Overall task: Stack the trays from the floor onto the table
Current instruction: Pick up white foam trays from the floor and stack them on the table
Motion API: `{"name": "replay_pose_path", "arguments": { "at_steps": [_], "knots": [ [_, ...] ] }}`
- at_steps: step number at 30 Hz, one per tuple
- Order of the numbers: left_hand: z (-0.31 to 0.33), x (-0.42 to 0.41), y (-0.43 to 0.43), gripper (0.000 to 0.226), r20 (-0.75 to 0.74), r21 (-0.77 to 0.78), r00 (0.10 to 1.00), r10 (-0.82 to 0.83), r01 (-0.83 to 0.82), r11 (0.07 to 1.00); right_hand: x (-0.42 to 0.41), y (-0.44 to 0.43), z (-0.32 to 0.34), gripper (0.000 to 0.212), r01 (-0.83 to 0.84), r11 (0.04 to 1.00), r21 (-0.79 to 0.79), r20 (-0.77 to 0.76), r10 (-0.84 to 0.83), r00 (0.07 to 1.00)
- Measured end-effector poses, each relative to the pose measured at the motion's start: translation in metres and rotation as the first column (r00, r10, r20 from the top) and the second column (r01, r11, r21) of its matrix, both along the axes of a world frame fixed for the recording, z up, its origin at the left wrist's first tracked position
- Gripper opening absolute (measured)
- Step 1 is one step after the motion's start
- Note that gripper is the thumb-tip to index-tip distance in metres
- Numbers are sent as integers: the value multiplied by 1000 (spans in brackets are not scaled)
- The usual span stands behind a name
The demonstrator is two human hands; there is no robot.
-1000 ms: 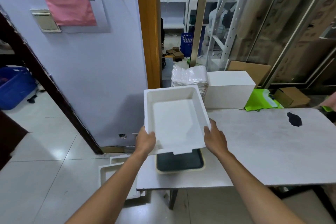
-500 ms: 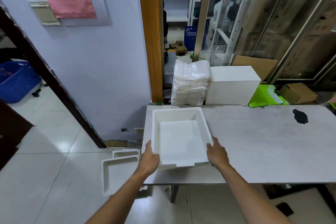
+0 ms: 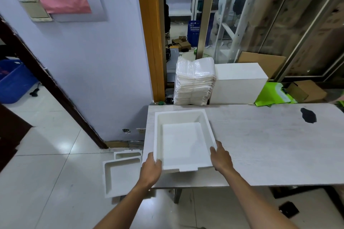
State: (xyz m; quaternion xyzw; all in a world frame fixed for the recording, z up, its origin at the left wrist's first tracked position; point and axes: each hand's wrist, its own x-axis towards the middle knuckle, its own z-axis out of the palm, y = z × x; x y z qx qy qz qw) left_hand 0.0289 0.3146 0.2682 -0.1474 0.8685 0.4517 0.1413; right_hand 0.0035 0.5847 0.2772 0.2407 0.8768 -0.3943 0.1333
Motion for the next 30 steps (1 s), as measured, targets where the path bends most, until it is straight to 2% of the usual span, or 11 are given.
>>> {"name": "replay_pose_path", "arguments": {
  "at_steps": [11, 17, 21, 23, 26, 28, 30],
  "knots": [
    [7, -35, -11, 46, 31, 32, 999, -30, 29, 999, -32, -1, 0, 48, -15, 1000, -26, 43, 16, 999],
    [1, -29, -16, 55, 124, 172, 992, -16, -6, 985, -30, 6, -5, 49, 45, 993, -112, 102, -34, 994],
    [2, -21, -14, 57, 234, 332, 971, 38, -117, 936, -23, 13, -15, 47, 107, 972, -211, 112, -85, 990],
    [2, -18, -12, 52, 284, 417, 955, 88, -206, 886, -19, 15, -15, 58, 104, 973, -204, 108, -83, 991],
    [-8, -15, -11, 51, 322, 461, 937, 138, -283, 841, -15, 17, -15, 58, 120, 948, -296, 126, -86, 988],
    [-11, -14, -10, 51, 331, 471, 931, 152, -303, 829, -16, 20, -19, 71, 137, 922, -363, 156, -85, 984],
    [-10, -14, -10, 49, 328, 474, 931, 158, -307, 825, -17, 21, -24, 74, 130, 910, -394, 147, -77, 986]
  ]
}}
